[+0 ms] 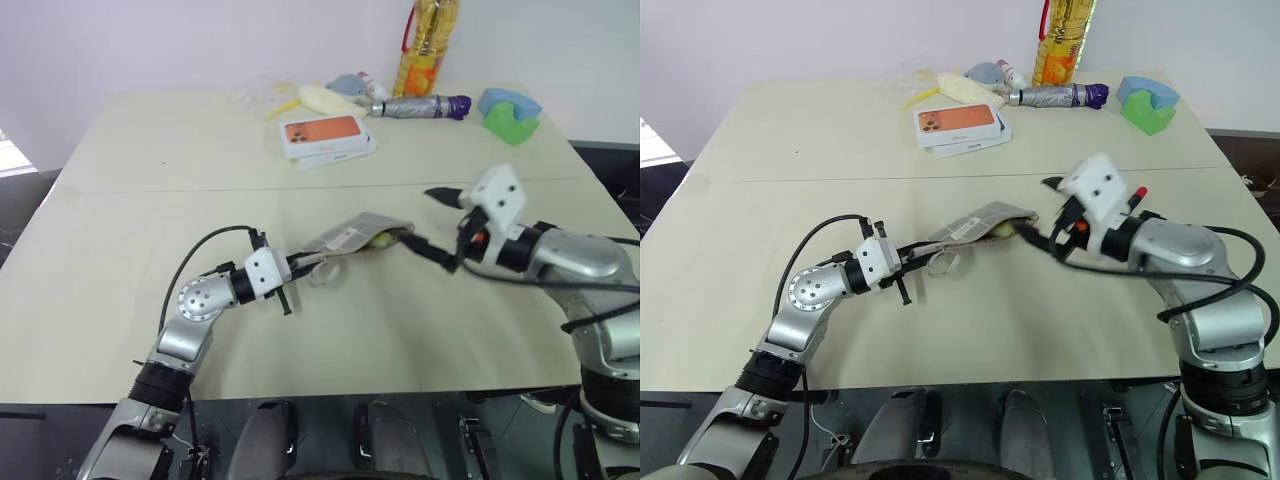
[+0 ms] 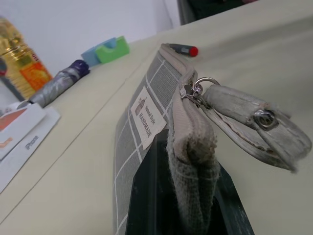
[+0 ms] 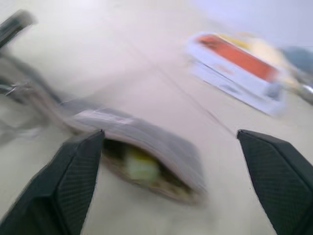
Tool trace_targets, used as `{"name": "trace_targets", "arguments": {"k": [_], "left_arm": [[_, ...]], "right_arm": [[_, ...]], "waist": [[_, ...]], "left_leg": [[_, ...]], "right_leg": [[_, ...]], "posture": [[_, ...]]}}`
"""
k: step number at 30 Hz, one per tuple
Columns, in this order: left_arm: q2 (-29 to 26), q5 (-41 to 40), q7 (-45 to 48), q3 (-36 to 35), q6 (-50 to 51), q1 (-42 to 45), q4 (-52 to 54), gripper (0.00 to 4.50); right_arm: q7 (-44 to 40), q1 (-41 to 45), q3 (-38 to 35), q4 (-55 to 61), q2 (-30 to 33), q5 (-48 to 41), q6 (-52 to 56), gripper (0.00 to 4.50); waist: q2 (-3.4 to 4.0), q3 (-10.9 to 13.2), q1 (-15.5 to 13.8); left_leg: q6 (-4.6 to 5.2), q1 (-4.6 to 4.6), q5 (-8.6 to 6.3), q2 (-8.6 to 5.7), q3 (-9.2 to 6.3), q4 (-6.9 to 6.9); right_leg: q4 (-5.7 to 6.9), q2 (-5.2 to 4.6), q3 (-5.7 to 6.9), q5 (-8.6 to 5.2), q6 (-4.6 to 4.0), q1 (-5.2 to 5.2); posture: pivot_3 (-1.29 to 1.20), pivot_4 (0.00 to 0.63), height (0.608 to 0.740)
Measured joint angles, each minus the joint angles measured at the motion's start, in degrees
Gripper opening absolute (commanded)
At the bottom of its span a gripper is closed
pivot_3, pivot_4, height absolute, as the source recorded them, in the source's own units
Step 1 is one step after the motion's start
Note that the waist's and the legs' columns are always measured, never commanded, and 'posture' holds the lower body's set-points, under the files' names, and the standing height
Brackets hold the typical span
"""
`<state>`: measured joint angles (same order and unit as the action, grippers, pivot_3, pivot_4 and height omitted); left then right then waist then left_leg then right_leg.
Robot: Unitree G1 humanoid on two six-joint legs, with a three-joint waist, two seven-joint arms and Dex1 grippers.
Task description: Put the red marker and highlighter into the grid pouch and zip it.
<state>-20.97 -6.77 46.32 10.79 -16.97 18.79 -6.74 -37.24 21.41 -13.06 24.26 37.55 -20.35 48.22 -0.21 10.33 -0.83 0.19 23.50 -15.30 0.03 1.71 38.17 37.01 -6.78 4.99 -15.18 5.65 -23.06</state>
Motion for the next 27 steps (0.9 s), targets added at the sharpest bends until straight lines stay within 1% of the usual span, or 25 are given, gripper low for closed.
{"name": "trace_targets", "arguments": {"k": [3, 7, 11, 16, 19, 20, 21, 22, 25, 26, 27], "left_arm": [[1.63, 0.01, -1.95, -0.29, 1.53, -0.02, 0.02, 0.00], [2.27, 0.15, -3.06, -0.34, 2.56, 0.05, 0.01, 0.00], [2.69, 0.52, -3.62, -0.35, 2.99, 0.13, 0.00, 0.00], [3.65, 0.62, -4.10, -0.29, 3.11, 0.59, 0.00, 0.00], [3.65, 0.62, -4.32, -0.33, 3.21, 0.58, 0.02, 0.00], [3.64, 0.62, -4.42, -0.33, 3.43, 0.56, 0.06, 0.00], [3.64, 0.61, -4.55, -0.33, 3.69, 0.53, 0.12, 0.00], [3.64, 0.61, -4.67, -0.33, 3.85, 0.49, 0.17, 0.00], [3.61, 0.61, -4.84, -0.33, 4.14, 0.43, 0.21, 0.00], [3.61, 0.61, -4.90, -0.33, 4.16, 0.42, 0.22, 0.00], [3.60, 0.61, -4.95, -0.34, 4.15, 0.42, 0.24, 0.00]], "right_arm": [[11.45, 1.66, -7.24, -12.00, -5.04, 2.10, 5.57, 4.47], [21.30, 1.83, -8.44, -21.21, -7.28, 6.57, 4.57, 4.47], [26.04, 4.00, -8.76, -28.63, -9.26, 8.36, 0.26, 4.47], [28.83, 7.79, -8.72, -37.35, -11.53, 8.38, -5.41, 4.47], [29.32, 8.55, -8.74, -40.01, -11.67, 8.22, -7.37, 3.64], [29.71, 8.80, -8.82, -40.67, -11.67, 8.21, -7.78, 3.13], [30.01, 8.90, -8.87, -41.01, -11.67, 8.21, -8.10, 2.72], [30.26, 8.94, -8.87, -41.31, -11.66, 8.21, -8.46, 2.09], [30.56, 8.94, -8.86, -41.43, -11.65, 8.14, -8.70, 0.56], [30.63, 8.94, -8.84, -41.37, -11.65, 8.11, -8.69, 0.42], [30.59, 8.85, -8.64, -41.13, -11.56, 8.19, -8.64, 0.42]], "waist": [[0.00, -0.01, -0.05], [0.07, -0.02, 0.23], [0.09, -0.01, 0.43], [0.09, -0.01, 0.14], [0.09, -0.01, 0.15], [0.09, -0.01, 0.19], [0.09, -0.01, 0.22], [0.09, -0.01, 0.23], [0.09, -0.01, 0.25], [0.09, -0.01, 0.26], [0.10, -0.01, 0.25]], "left_leg": [[0.00, -0.01, 0.00, -0.02, 0.02, 0.00], [0.00, -0.01, 0.01, -0.02, 0.09, -0.07], [0.00, -0.02, 0.01, -0.02, 0.11, -0.06], [0.01, -0.01, 0.02, -0.03, 0.10, -0.06], [0.01, 0.00, 0.01, -0.03, 0.11, -0.06], [0.01, 0.00, 0.01, -0.03, 0.11, -0.06], [0.01, 0.00, 0.01, -0.03, 0.11, -0.06], [0.01, -0.01, 0.02, -0.02, 0.11, -0.06], [0.01, -0.01, 0.02, -0.02, 0.11, -0.06], [0.01, -0.01, 0.02, -0.02, 0.11, -0.06], [0.01, -0.01, 0.02, -0.02, 0.11, -0.06]], "right_leg": [[0.04, -0.02, -0.01, 0.00, -0.01, -0.01], [0.05, 0.00, -0.04, 0.00, 0.00, -0.09], [0.07, 0.03, -0.06, 0.00, 0.00, -0.10], [0.07, 0.03, -0.06, 0.00, 0.00, -0.10], [0.05, 0.01, -0.07, 0.00, 0.00, -0.09], [0.05, 0.01, -0.08, 0.00, 0.00, -0.10], [0.06, 0.02, -0.08, 0.00, 0.00, -0.09], [0.06, 0.02, -0.08, 0.00, 0.00, -0.10], [0.07, 0.02, -0.08, 0.00, 0.00, -0.09], [0.07, 0.02, -0.08, 0.00, 0.00, -0.09], [0.07, 0.02, -0.08, 0.00, 0.00, -0.10]], "posture": [[0.00, 0.150, 0.740], [0.00, 0.150, 0.740], [0.00, 0.150, 0.740], [0.00, 0.150, 0.740], [0.00, 0.150, 0.740], [0.00, 0.150, 0.740], [0.00, 0.150, 0.740], [0.00, 0.150, 0.740], [0.00, 0.150, 0.740], [0.00, 0.150, 0.740], [0.00, 0.150, 0.740]]}}
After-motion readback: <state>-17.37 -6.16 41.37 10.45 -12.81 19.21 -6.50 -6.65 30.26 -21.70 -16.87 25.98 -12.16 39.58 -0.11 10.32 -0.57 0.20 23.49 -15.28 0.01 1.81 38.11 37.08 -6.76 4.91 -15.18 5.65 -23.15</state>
